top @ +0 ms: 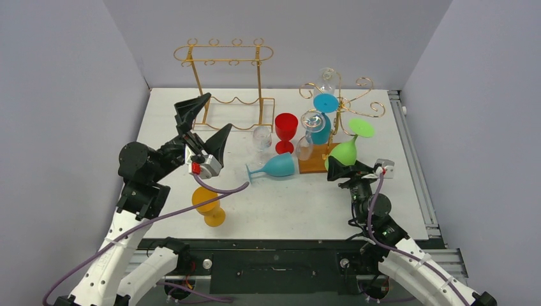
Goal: Place the wine glass upside down on the wine glass rack
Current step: Turn the wine glass upside down at the wine rack.
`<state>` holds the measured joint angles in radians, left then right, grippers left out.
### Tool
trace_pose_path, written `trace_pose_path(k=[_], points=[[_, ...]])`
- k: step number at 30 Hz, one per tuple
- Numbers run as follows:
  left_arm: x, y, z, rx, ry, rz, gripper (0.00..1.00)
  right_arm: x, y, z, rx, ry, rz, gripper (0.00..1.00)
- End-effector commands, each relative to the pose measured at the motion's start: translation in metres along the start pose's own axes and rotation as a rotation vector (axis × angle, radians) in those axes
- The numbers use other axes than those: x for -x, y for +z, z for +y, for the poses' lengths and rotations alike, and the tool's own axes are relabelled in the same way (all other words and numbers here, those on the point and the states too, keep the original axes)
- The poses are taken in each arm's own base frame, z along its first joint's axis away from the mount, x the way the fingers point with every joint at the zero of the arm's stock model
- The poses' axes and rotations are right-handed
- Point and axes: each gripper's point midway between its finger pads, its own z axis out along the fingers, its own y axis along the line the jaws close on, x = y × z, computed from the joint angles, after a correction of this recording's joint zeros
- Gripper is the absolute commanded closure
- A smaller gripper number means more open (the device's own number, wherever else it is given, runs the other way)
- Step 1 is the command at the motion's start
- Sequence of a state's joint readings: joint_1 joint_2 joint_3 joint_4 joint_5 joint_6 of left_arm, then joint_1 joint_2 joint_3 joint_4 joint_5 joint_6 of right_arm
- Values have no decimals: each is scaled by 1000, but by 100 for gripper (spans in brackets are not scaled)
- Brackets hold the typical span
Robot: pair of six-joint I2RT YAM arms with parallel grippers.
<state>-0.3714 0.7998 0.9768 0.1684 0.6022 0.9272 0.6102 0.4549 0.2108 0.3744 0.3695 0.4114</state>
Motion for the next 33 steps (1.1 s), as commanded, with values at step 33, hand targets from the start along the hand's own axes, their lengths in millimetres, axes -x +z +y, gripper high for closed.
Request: trace_pose_path(k=[33], points=[[-28, 186, -32, -242, -783, 59, 16, -9, 14, -35, -174, -109, 62, 17]])
